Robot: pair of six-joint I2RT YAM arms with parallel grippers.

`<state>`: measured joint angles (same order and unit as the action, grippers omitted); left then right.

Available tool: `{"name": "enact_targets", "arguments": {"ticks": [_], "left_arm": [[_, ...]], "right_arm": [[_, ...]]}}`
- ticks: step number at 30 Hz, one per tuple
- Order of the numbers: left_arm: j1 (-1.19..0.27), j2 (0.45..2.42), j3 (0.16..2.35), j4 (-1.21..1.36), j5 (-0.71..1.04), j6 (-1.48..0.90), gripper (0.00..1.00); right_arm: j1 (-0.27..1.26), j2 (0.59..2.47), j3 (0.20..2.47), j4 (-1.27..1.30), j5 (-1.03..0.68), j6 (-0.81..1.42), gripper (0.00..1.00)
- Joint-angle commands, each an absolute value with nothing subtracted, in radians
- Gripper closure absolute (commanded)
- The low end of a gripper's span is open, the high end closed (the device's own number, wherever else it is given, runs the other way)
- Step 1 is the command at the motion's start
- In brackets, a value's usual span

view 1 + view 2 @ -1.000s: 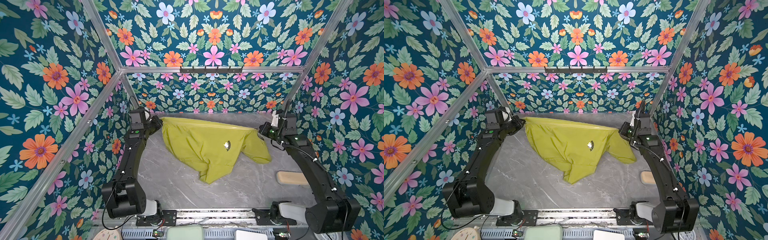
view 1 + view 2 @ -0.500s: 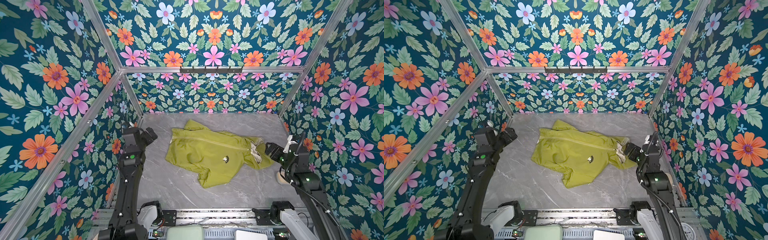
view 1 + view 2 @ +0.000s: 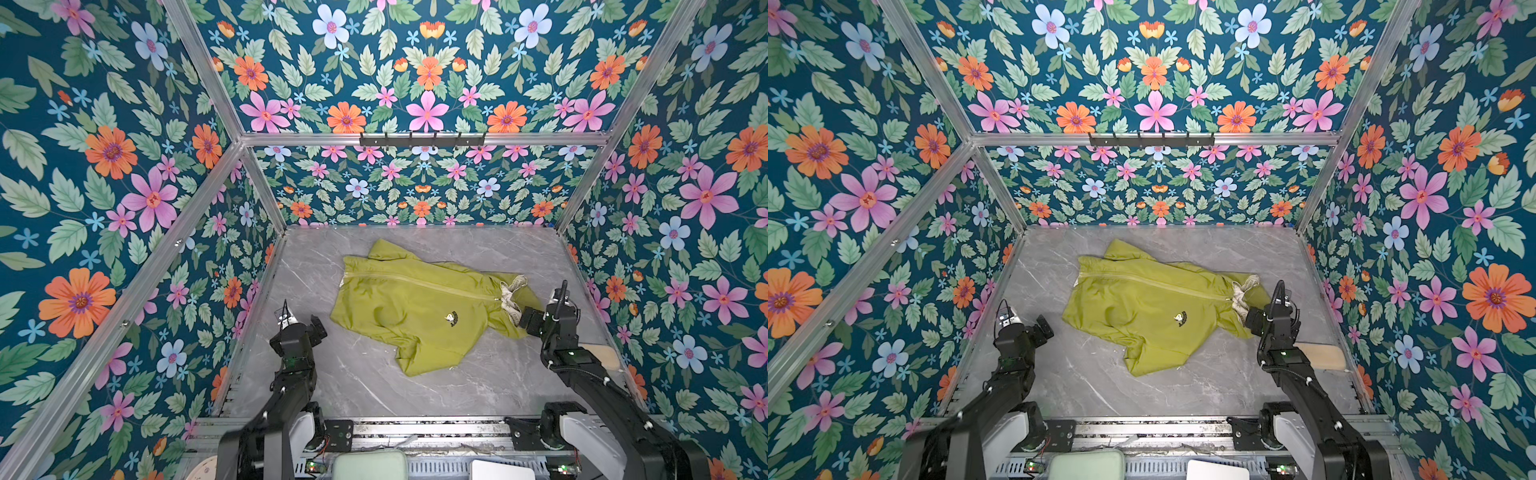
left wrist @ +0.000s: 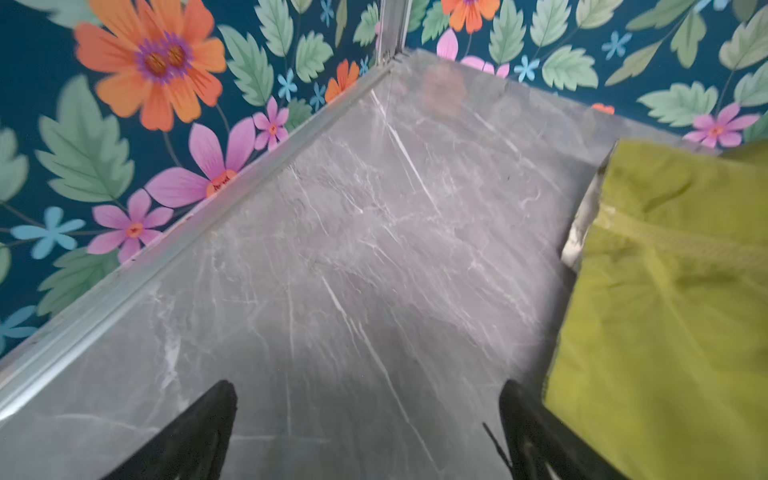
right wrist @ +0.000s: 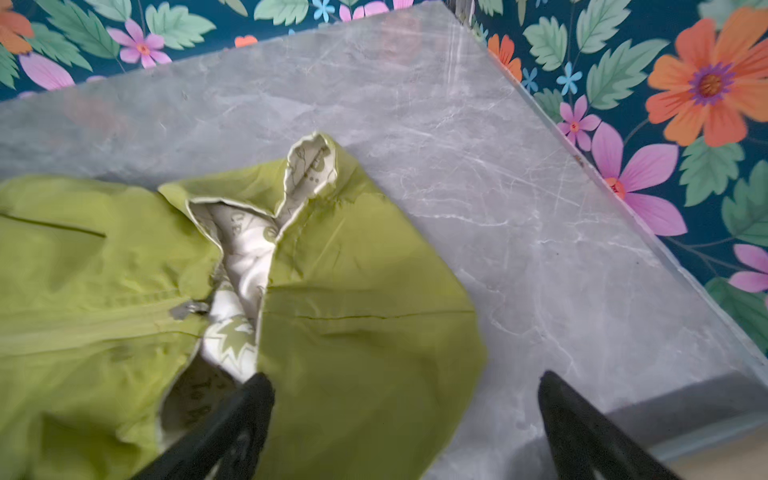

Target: Zip up the jacket

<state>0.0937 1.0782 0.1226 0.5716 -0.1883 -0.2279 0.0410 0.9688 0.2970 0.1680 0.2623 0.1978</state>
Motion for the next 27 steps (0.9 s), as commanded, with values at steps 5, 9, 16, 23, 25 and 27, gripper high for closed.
{"name": "enact_targets", "arguments": {"ticks": [5, 9, 16, 23, 25, 27], "left_arm": [[0.092, 1.376, 0.228, 1.069, -0.017, -0.116, 0.0], [0.068, 1.618, 0.175, 1.468, 0.085, -0.046, 0.01], [0.019, 1.608, 0.279, 1.243, -0.054, -0.035, 0.0], [0.013, 1.614, 0.268, 1.289, -0.063, -0.03, 0.0], [0.014, 1.613, 0.268, 1.286, -0.064, -0.031, 0.0], [0.009, 1.612, 0.268, 1.284, -0.07, -0.028, 0.0]], "right_arm": [[0.041, 1.211, 0.337, 0.579, 0.2, 0.079, 0.01], [0.038, 1.41, 0.311, 0.889, 0.136, 0.024, 0.01], [-0.009, 1.438, 0.314, 0.873, 0.091, 0.069, 0.01], [-0.009, 1.442, 0.311, 0.888, 0.092, 0.068, 0.01], [-0.009, 1.44, 0.311, 0.884, 0.091, 0.068, 0.01], [-0.009, 1.442, 0.311, 0.886, 0.092, 0.067, 0.01]]}}
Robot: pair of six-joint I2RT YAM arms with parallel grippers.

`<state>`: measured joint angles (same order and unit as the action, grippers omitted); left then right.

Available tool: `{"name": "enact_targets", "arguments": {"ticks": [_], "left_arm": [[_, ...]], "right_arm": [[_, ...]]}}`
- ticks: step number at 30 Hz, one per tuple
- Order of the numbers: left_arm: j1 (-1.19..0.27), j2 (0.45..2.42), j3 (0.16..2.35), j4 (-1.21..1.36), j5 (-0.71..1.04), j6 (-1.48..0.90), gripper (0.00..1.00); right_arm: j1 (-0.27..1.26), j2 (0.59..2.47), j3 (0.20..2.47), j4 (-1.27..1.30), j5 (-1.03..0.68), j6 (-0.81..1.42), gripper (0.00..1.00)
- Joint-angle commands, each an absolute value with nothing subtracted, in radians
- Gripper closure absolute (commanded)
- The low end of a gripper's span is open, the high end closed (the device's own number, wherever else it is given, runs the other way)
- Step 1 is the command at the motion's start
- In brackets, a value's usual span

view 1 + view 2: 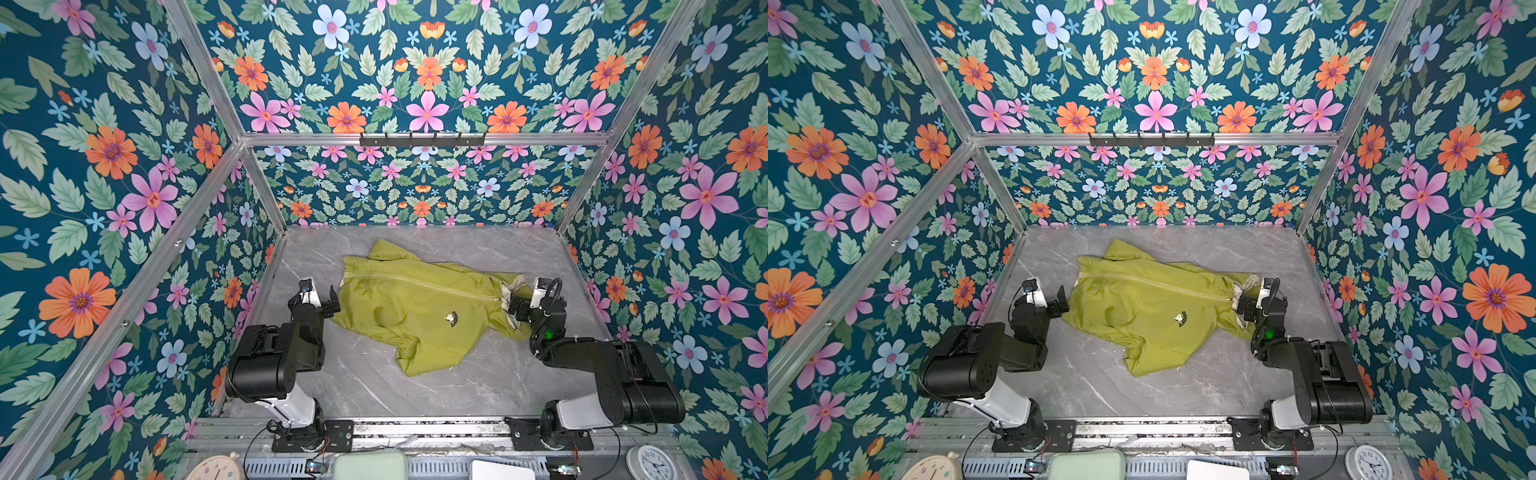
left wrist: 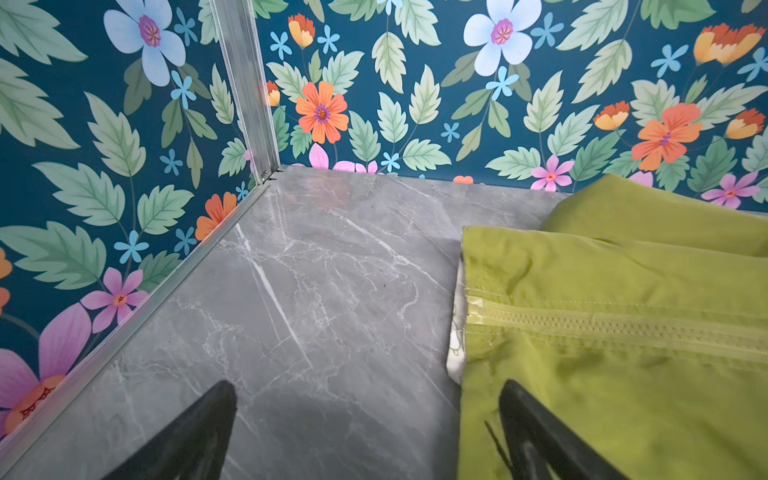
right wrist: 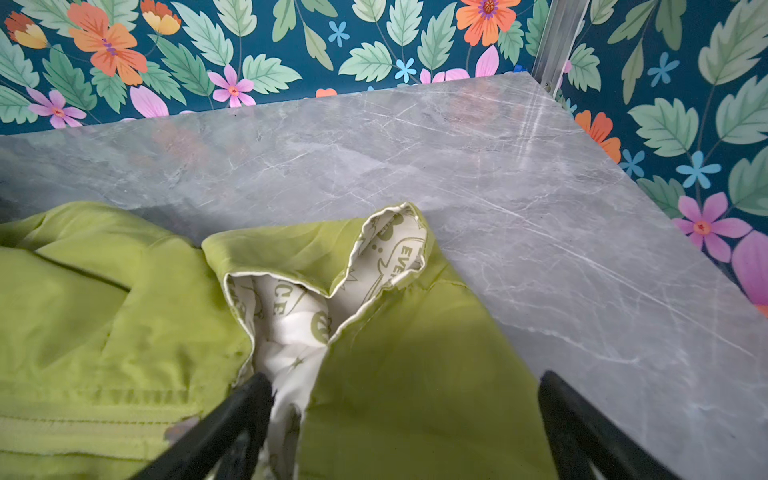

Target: Zip up the jacket

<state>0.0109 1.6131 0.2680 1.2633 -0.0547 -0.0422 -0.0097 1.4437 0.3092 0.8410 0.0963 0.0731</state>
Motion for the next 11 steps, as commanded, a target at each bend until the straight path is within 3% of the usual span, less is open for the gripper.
{"name": "enact_targets", "arguments": {"ticks": [1, 11], "left_arm": [[0.008, 1.615, 0.268, 1.286, -0.071, -0.028, 0.0], [-0.013, 1.614, 0.288, 1.249, -0.099, -0.005, 0.0]], "right_arm": [[-0.009, 1.442, 0.31, 0.885, 0.091, 0.067, 0.01], [-0.009, 1.442, 0.311, 0.886, 0.092, 0.067, 0.01]]}}
